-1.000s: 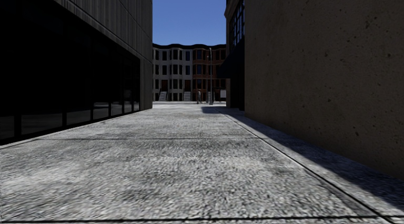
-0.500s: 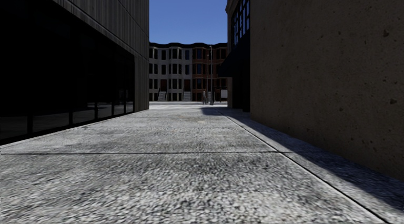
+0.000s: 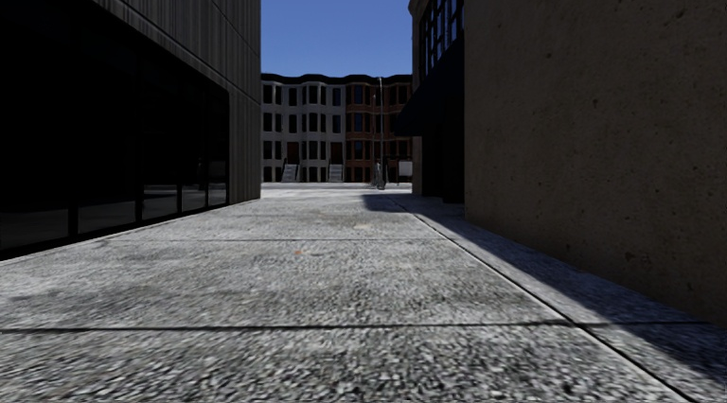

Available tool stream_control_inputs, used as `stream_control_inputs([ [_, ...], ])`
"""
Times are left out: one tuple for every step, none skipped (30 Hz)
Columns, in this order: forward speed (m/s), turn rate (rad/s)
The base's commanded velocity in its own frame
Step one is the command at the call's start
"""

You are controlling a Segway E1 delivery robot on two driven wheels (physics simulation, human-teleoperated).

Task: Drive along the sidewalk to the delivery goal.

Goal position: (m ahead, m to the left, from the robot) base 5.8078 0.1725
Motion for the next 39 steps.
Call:
stream_control_inputs([
  [2.0, 0.0],
  [2.0, 0.0],
  [2.0, 0.0],
  [2.0, 0.0],
  [2.0, 0.0],
  [2.0, 0.0],
  [2.0, 0.0],
  [2.0, 0.0],
  [2.0, 0.0],
  [2.0, 0.0],
  [2.0, 0.0],
  [2.0, 0.0],
  [2.0, 0.0],
  [2.0, 0.0],
  [2.0, 0.0],
  [2.0, 0.0],
  [2.0, 0.0],
  [2.0, 0.0],
  [2.0, 0.0],
  [2.0, 0.0],
  [2.0, 0.0],
  [2.0, 0.0],
  [2.0, 0.0],
  [2.0, 0.0],
  [2.0, 0.0],
  [2.0, 0.0],
  [2.0, 0.0],
  [2.0, 0.0],
  [2.0, 0.0],
  [2.0, 0.0],
  [2.0, 0.0],
  [2.0, 0.0],
  [2.0, 0.0],
  [2.0, 0.0],
  [2.0, 0.0],
  [2.0, 0.0],
  [2.0, 0.0],
  [2.0, 0.0],
  [2.0, 0.0],
])
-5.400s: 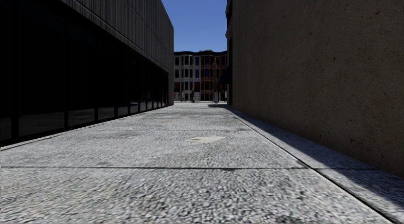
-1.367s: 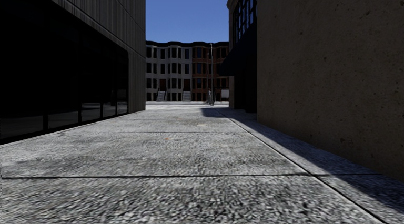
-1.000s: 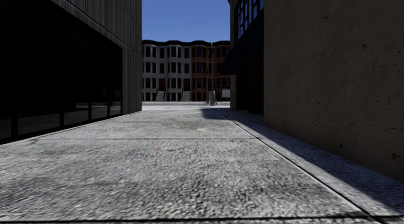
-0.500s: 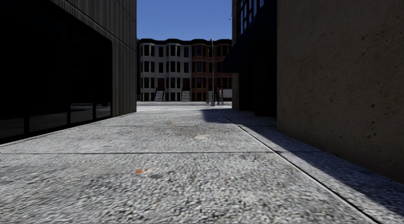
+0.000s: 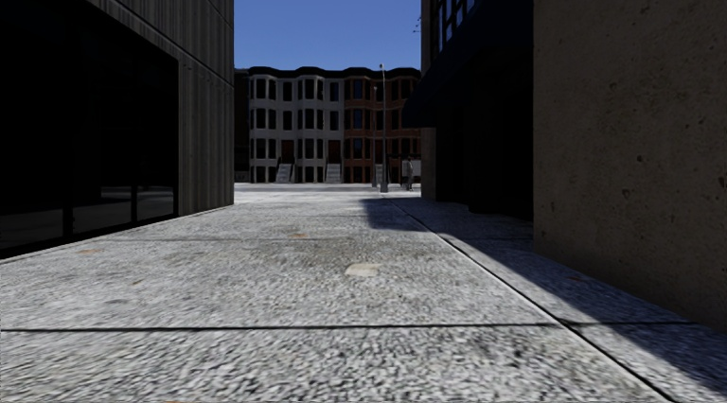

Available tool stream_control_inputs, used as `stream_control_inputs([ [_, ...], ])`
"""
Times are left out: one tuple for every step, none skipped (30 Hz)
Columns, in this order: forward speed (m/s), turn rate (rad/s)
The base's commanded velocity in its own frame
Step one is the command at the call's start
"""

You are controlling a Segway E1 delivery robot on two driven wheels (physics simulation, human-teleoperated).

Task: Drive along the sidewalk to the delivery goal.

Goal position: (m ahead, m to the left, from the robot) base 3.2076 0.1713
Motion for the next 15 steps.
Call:
stream_control_inputs([
  [2.0, 0.0],
  [2.0, 0.0],
  [2.0, 0.0],
  [2.0, 0.0],
  [2.0, 0.0],
  [2.0, 0.0],
  [2.0, 0.0],
  [2.0, 0.0],
  [2.0, 0.0],
  [2.0, 0.0],
  [2.0, 0.0],
  [2.0, 0.0],
  [2.0, 0.0],
  [2.0, 0.0],
  [2.0, 0.0],
])
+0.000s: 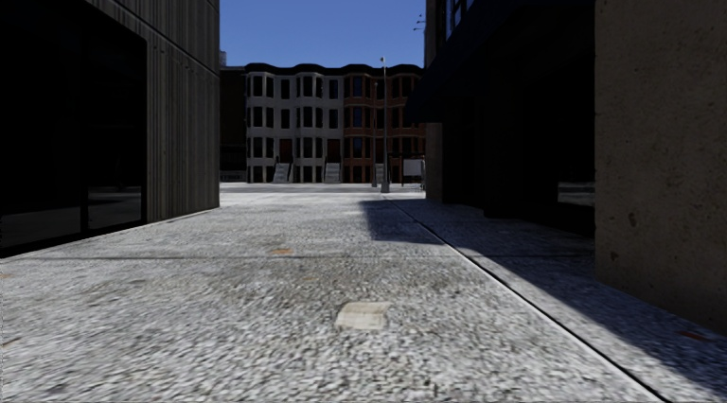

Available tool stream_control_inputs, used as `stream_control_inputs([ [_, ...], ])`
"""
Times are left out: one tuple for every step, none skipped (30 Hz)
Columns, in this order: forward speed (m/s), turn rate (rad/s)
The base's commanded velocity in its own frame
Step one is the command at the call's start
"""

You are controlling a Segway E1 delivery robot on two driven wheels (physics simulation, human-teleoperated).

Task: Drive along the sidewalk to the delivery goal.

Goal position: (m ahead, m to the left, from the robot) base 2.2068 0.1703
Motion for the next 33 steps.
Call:
stream_control_inputs([
  [2.0, 0.0],
  [2.0, 0.0],
  [2.0, 0.0],
  [2.0, 0.0],
  [2.0, 0.0],
  [2.0, 0.0],
  [2.0, 0.0],
  [2.0, 0.0],
  [2.0, 0.0],
  [2.0, 0.0],
  [2.0, 0.0],
  [2.0, 0.0],
  [2.0, 0.0],
  [2.0, 0.0],
  [2.0, 0.0],
  [2.0, 0.0],
  [2.0, 0.0],
  [2.0, 0.0],
  [2.0, 0.0],
  [2.0, 0.0],
  [2.0, 0.0],
  [2.0, 0.0],
  [2.0, 0.0],
  [2.0, 0.0],
  [2.0, 0.0],
  [2.0, 0.0],
  [2.0, 0.0],
  [2.0, 0.0],
  [2.0, 0.0],
  [2.0, 0.0],
  [2.0, 0.0],
  [2.0, 0.0],
  [2.0, 0.0],
])
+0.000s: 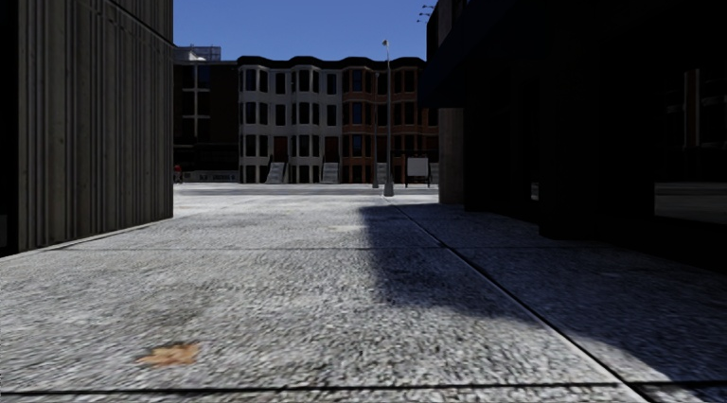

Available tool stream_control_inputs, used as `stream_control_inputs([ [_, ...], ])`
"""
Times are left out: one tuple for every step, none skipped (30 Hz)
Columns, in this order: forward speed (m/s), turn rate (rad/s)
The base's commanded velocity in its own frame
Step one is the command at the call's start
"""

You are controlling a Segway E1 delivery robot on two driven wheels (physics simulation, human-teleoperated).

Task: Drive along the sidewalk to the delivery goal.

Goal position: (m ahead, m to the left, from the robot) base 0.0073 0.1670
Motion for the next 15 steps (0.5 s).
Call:
stream_control_inputs([
  [2.0, 0.0],
  [2.0, 0.0],
  [2.0, 0.0],
  [2.0, 0.0],
  [2.0, 0.0],
  [2.0, 0.0],
  [2.0, 0.0],
  [2.0, 0.0],
  [2.0, 0.0],
  [2.0, 0.0],
  [2.0, 0.0],
  [2.0, 0.0],
  [1.84, 0.0],
  [0.06, 0.0],
  [0.06, 0.0],
])
